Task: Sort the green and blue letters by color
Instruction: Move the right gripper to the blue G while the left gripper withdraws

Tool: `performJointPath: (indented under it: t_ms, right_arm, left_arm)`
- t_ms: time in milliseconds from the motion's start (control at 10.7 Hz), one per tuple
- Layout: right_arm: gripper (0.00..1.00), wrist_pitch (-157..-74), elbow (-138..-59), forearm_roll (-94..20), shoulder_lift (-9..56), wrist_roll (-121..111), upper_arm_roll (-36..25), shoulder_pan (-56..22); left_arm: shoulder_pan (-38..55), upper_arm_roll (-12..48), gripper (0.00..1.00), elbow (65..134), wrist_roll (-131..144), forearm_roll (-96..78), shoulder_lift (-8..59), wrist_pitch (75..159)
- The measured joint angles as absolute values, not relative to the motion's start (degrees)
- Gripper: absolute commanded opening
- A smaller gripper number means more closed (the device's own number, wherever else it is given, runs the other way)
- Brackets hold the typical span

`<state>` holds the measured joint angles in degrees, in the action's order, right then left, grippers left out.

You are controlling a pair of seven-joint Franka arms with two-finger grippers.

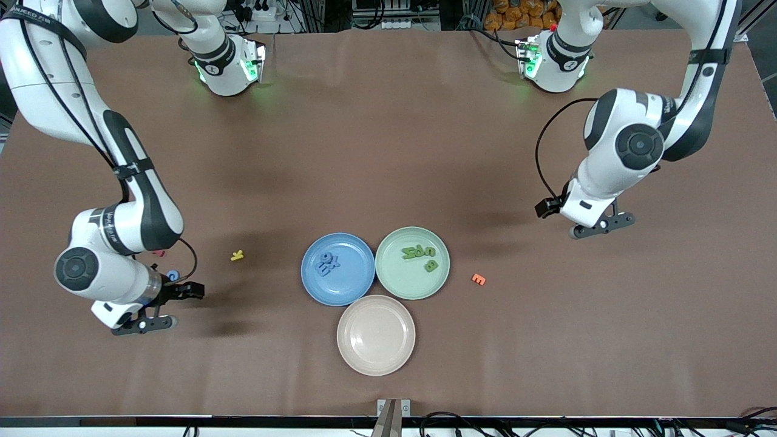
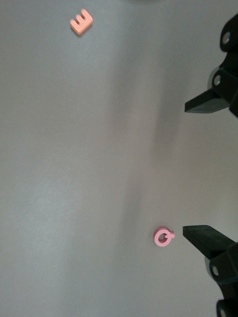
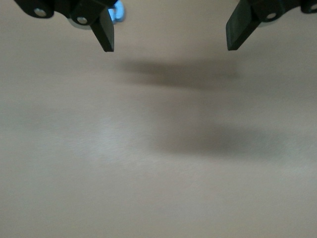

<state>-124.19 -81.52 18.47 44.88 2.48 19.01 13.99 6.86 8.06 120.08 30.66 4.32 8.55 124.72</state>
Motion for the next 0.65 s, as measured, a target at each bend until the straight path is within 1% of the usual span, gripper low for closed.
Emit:
performJointPath:
  t_ms: [281,468,655]
  right_arm:
    - [1.0,-124.12,-80.16,18.95,44.85,-0.09,18.9,15.98]
    - [1.0,-124.08,-80.16,18.99,44.86,-5.58,18.8,18.79]
    - [1.0,-124.01,-80.21,18.96,44.93,-11.79,18.81,21.17]
  left_arm:
    - [7.04,6.89,1.0,119.52,30.65,4.29,2.79,124.82]
    - [7.12,6.52,1.0,116.88,30.39,4.29,-0.64,123.28]
    - [7.03,5.83,1.0,110.66,27.1,4.29,-2.15,115.58]
